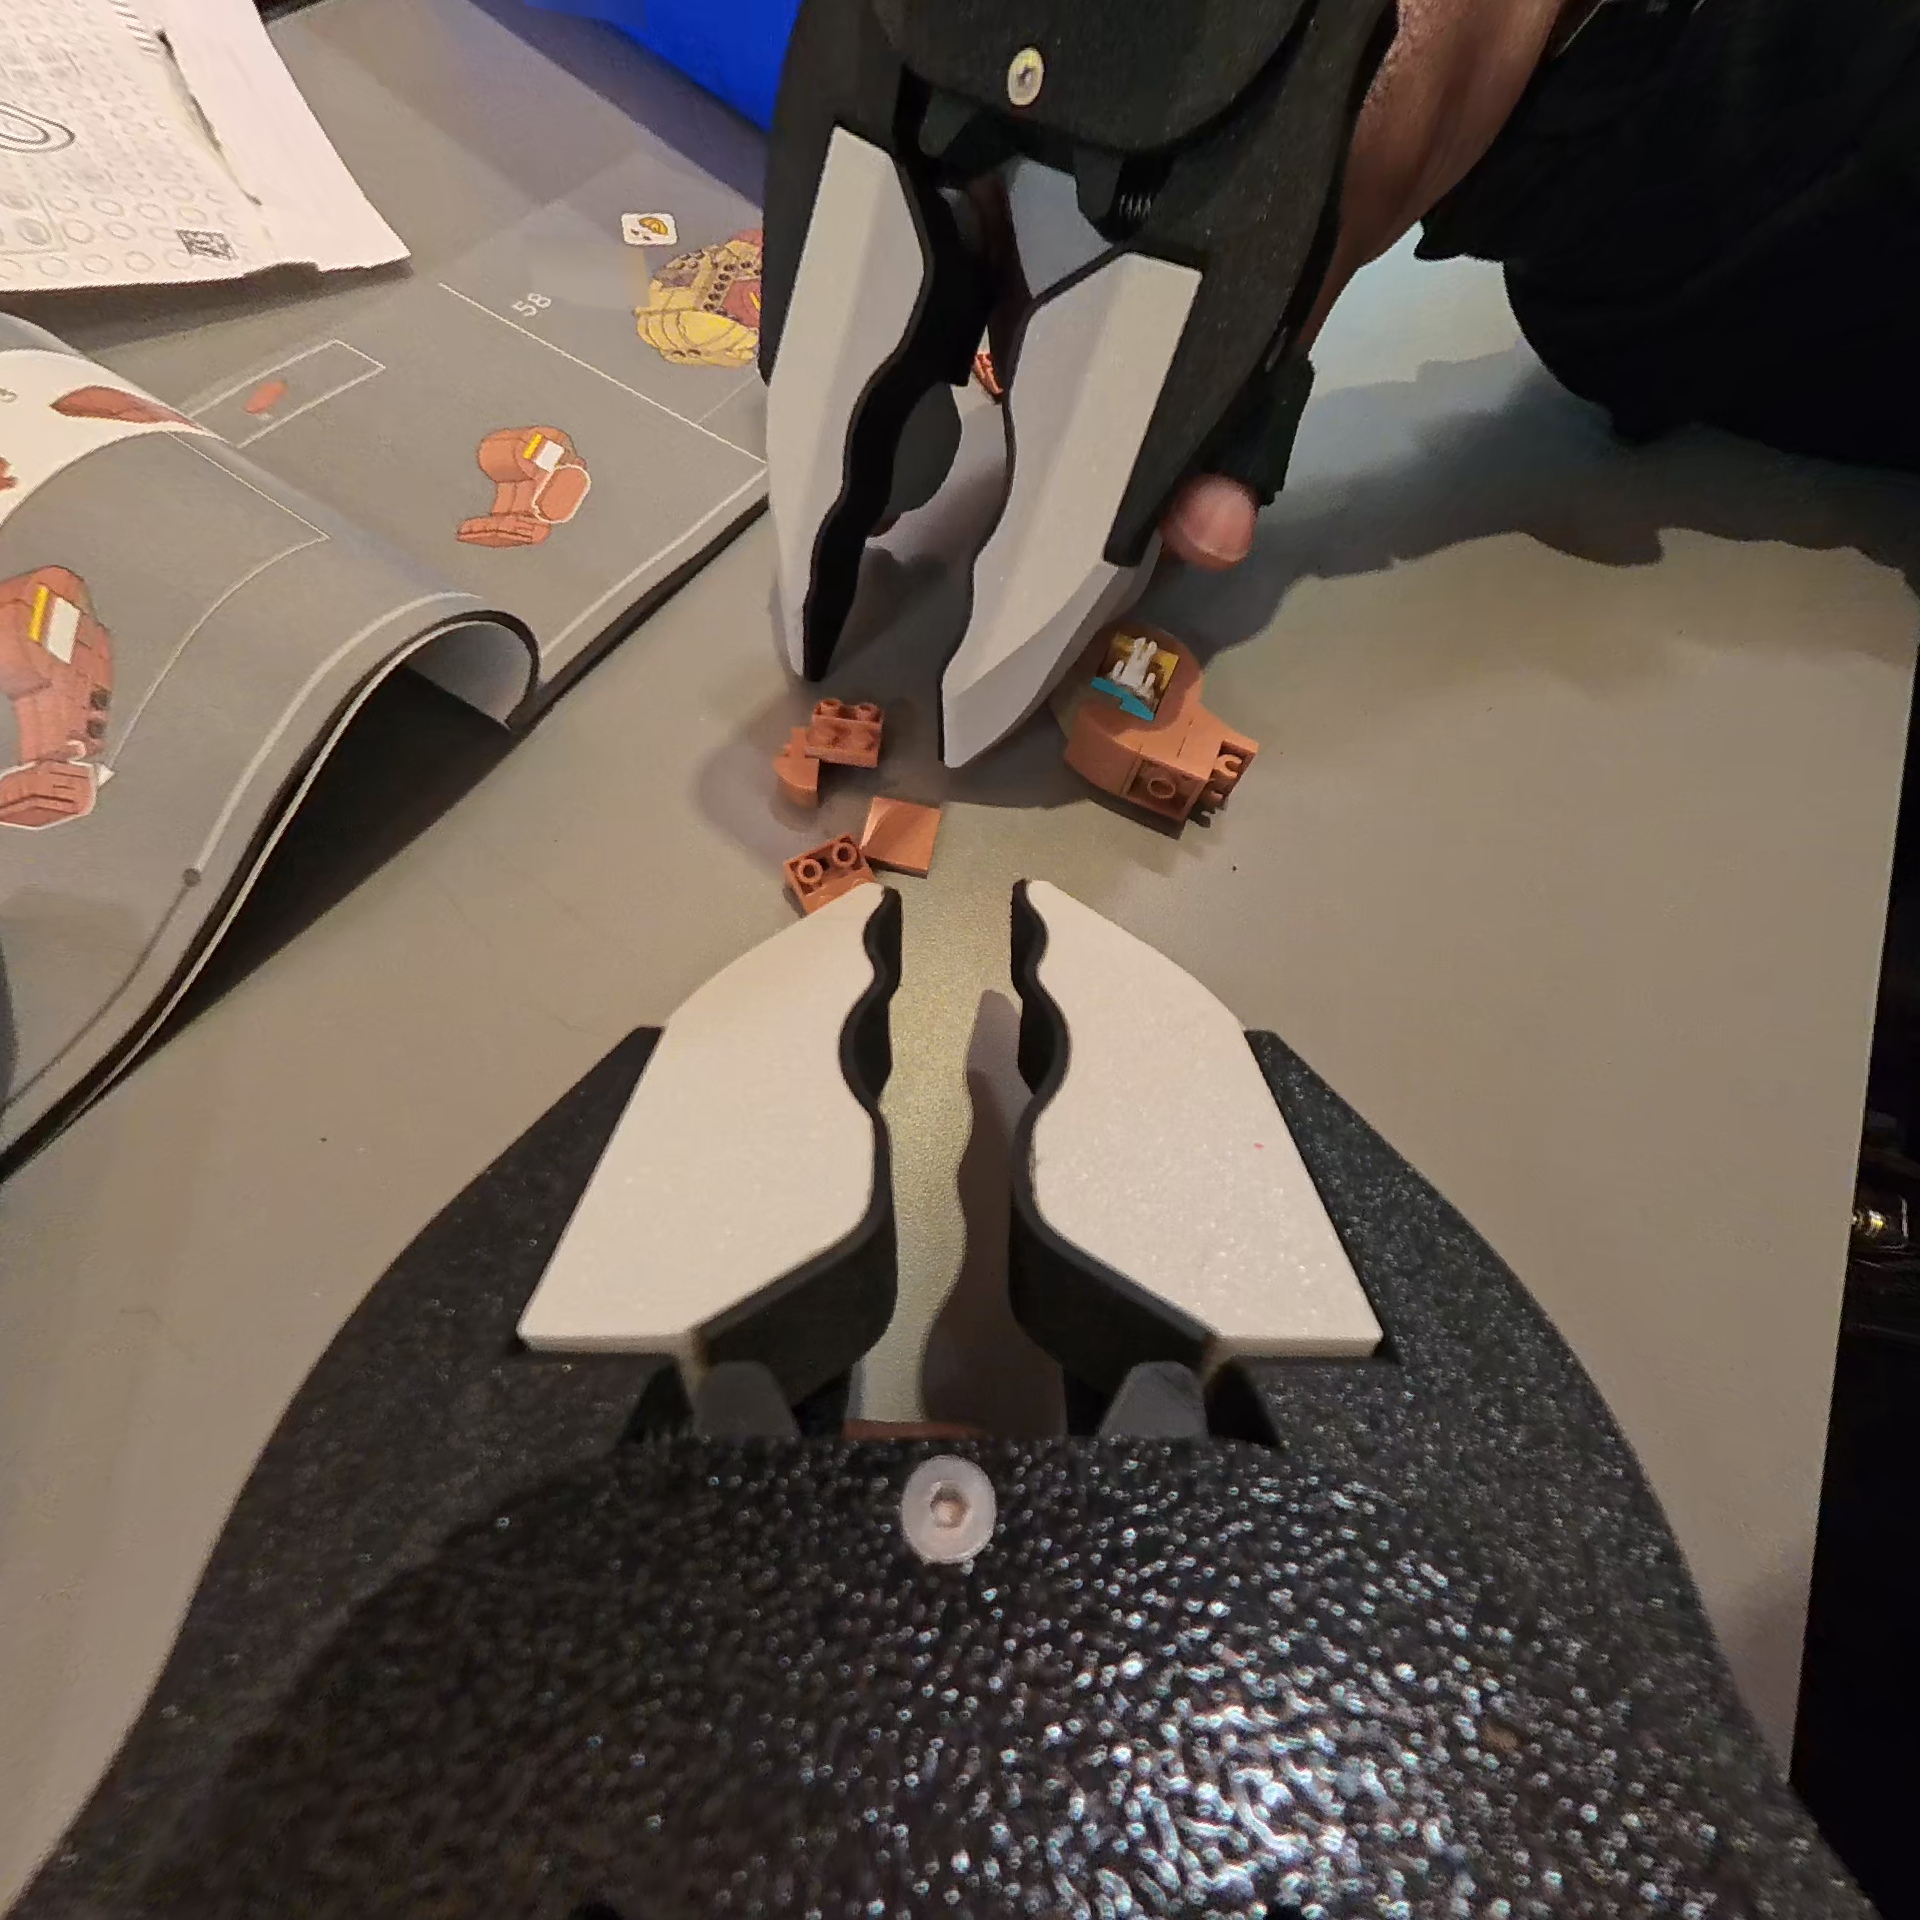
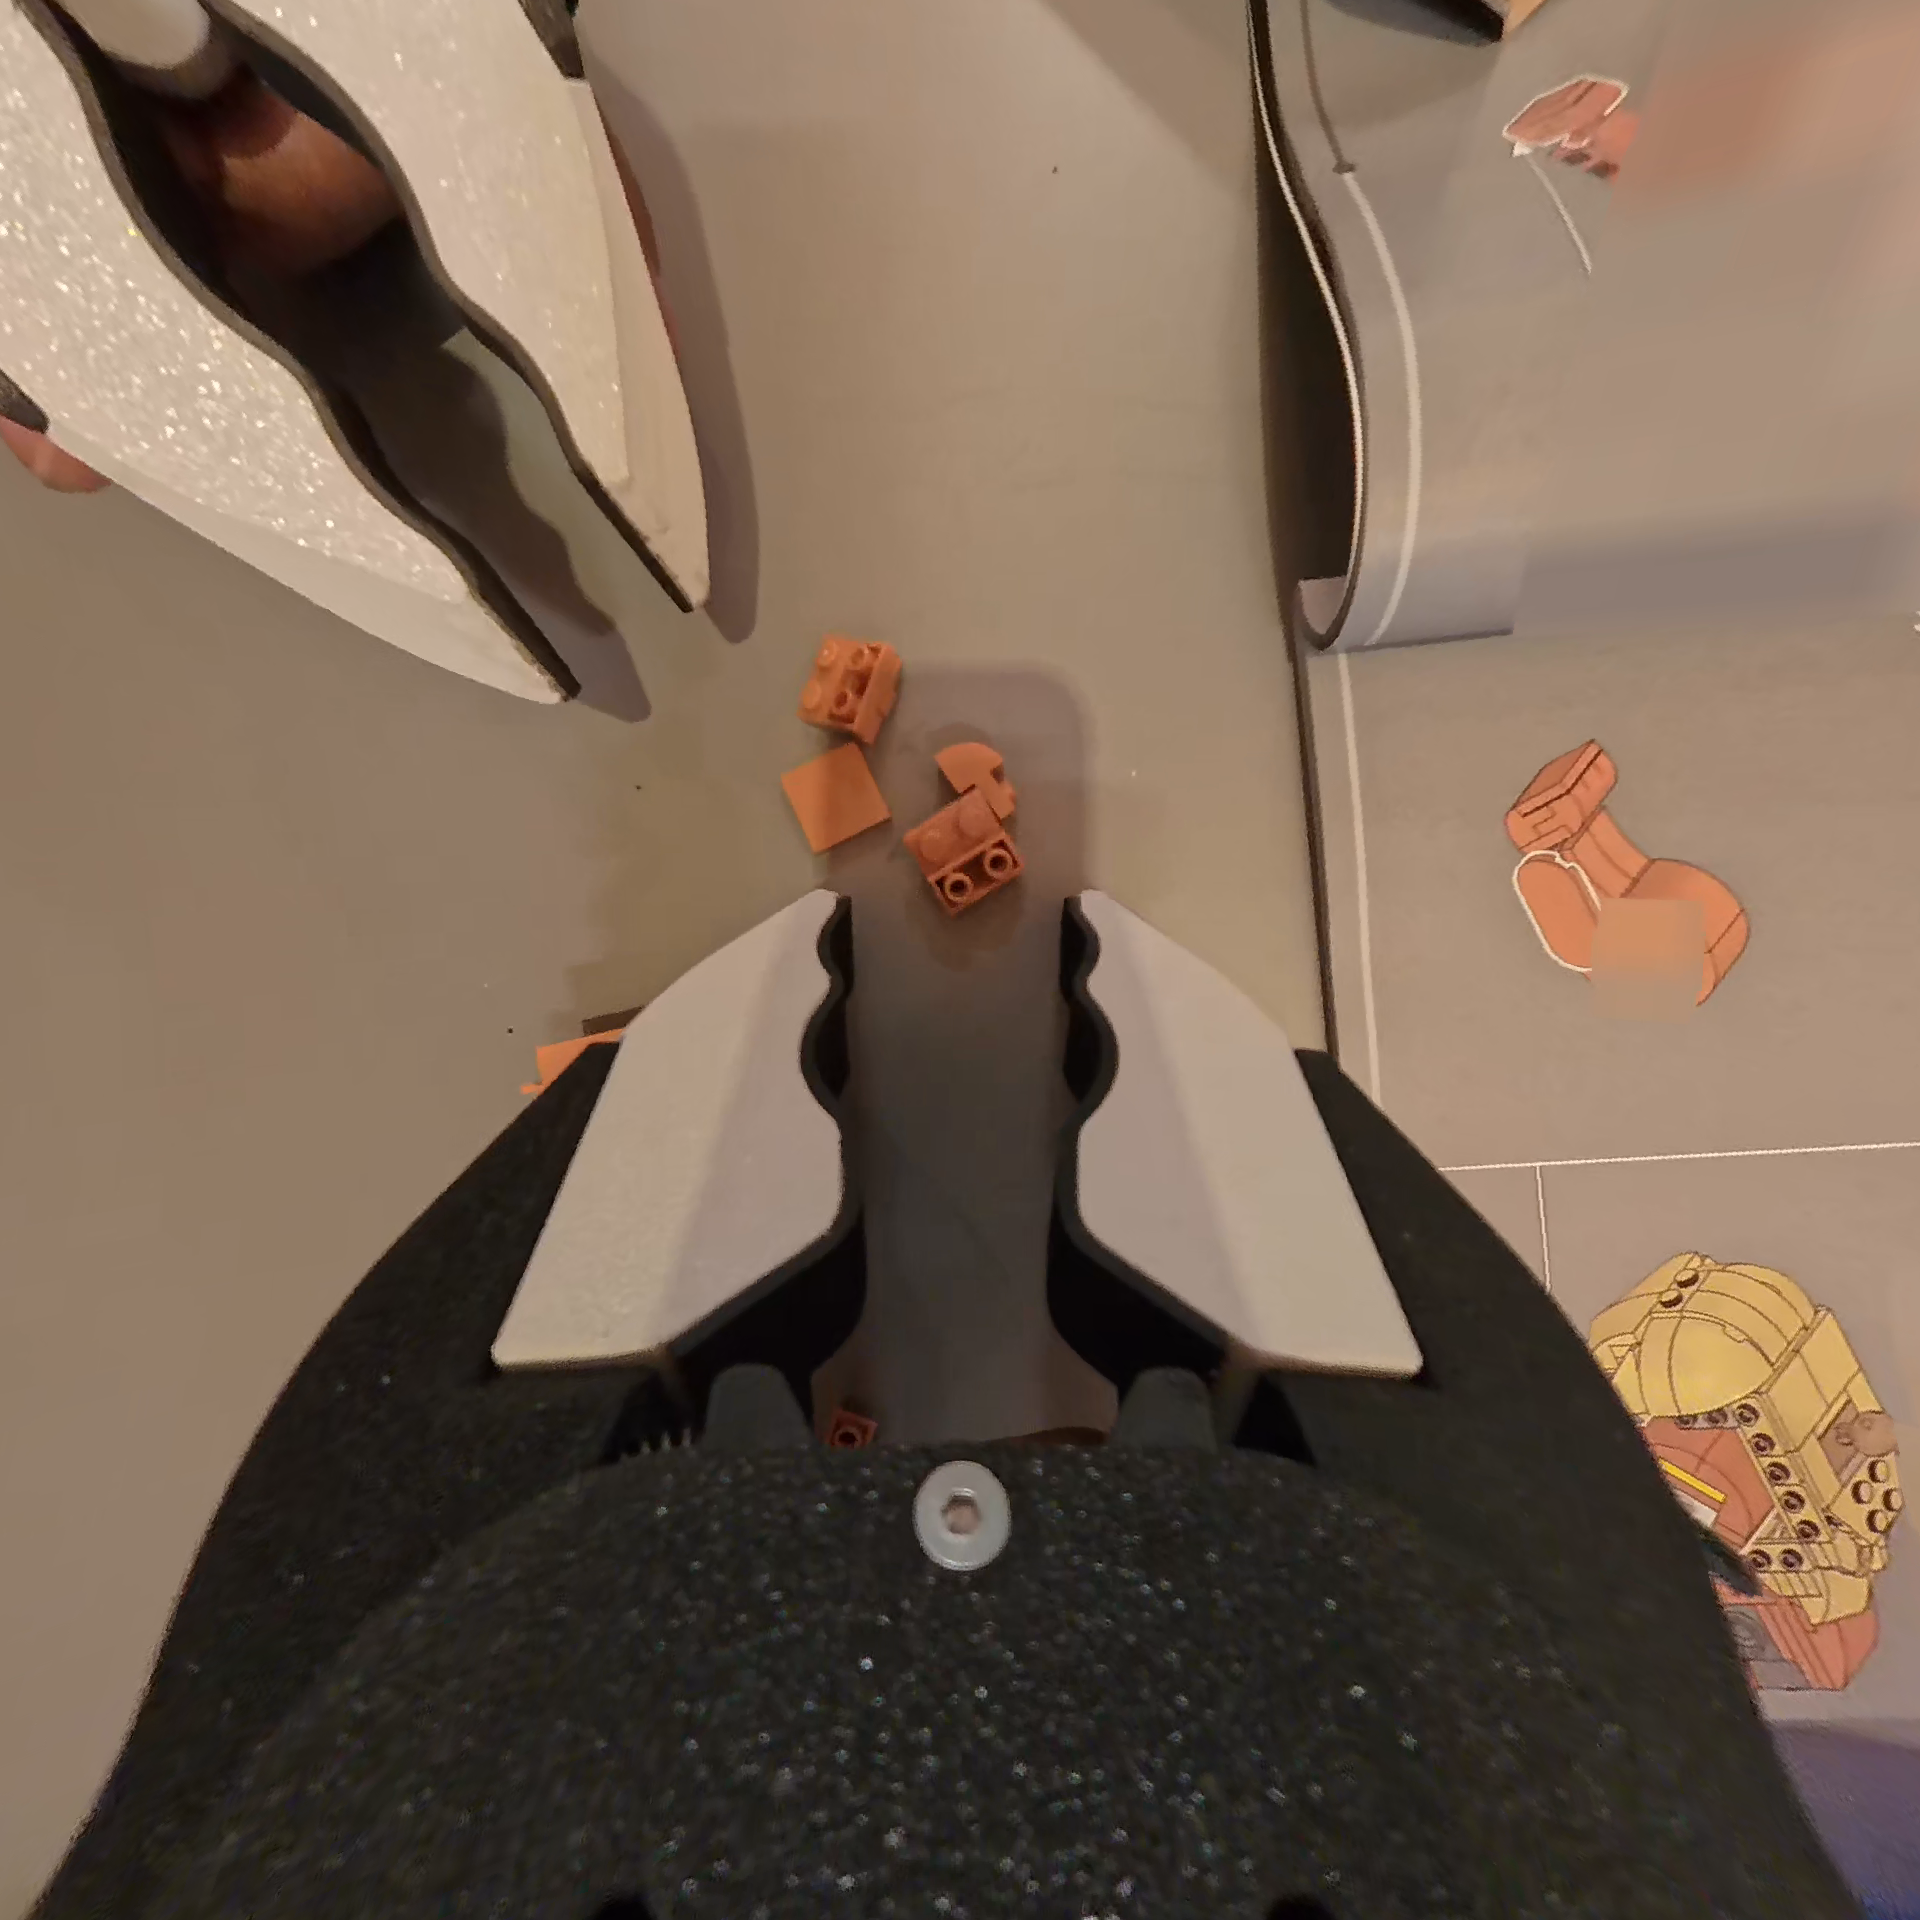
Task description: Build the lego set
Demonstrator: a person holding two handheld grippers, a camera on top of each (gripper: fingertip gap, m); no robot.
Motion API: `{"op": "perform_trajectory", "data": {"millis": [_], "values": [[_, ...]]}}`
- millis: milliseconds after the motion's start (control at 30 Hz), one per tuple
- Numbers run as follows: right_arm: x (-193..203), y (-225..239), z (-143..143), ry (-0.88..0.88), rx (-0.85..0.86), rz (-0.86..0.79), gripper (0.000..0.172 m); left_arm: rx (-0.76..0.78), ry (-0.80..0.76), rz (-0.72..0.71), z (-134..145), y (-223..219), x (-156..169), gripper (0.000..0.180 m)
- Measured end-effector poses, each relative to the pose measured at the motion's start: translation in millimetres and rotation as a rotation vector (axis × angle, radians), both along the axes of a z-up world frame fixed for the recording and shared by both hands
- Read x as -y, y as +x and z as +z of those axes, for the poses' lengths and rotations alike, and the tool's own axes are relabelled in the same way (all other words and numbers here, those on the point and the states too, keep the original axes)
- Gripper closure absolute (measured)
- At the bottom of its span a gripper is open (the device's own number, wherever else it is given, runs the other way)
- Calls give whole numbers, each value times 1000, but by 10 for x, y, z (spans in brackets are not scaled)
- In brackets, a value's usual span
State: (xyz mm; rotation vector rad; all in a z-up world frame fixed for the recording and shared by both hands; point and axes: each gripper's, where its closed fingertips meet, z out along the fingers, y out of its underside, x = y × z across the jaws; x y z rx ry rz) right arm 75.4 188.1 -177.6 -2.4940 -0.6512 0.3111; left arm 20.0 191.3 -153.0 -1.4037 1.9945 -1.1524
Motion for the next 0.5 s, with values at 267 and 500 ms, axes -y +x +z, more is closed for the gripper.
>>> {"op": "perform_trajectory", "data": {"millis": [267,500], "values": [[-31,13,-7,13,38,-8,131,-1,-2,-1,1,-2,0,161],[-47,6,-14,25,72,-7,149,-2,-4,0,0,-3,-2,161]]}}
